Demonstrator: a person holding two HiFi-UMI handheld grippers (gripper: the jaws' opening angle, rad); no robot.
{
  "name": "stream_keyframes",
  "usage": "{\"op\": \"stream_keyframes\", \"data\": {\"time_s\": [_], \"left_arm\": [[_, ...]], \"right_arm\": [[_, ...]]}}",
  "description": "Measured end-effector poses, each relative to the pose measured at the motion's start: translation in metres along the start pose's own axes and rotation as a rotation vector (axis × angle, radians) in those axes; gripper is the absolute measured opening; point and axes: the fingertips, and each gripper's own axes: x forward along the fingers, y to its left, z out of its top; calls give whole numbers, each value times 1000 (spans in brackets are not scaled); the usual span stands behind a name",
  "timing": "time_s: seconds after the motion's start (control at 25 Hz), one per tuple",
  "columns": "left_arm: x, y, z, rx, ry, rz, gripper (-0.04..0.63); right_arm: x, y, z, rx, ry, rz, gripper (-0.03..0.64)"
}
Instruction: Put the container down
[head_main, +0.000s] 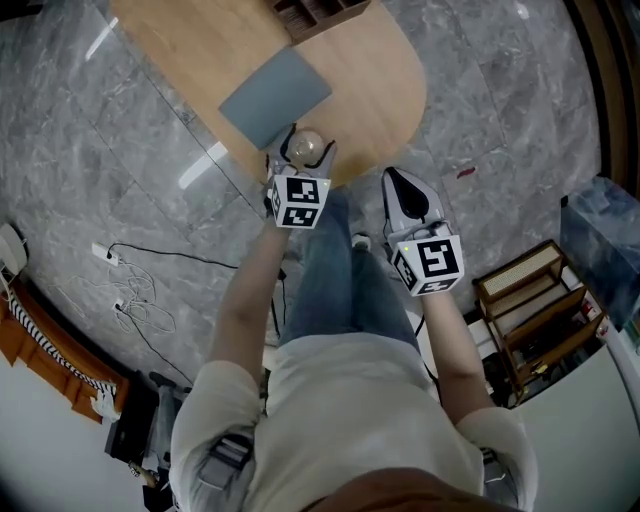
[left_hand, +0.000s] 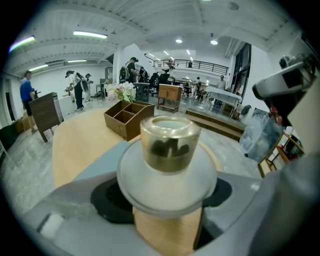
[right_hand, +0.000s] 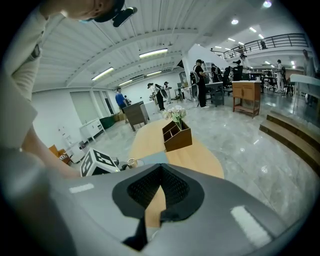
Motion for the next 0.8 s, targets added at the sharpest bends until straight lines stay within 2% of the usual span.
{"op": "stream_keyframes", "data": {"time_s": [0.44,0.8], "left_arm": [[47,13,-33,33,10,-1,350],[53,13,-38,99,-36,46,350]], "right_arm": [[32,8,-37,21,41,34,-2],[36,16,-54,35,55,57,-2]]}}
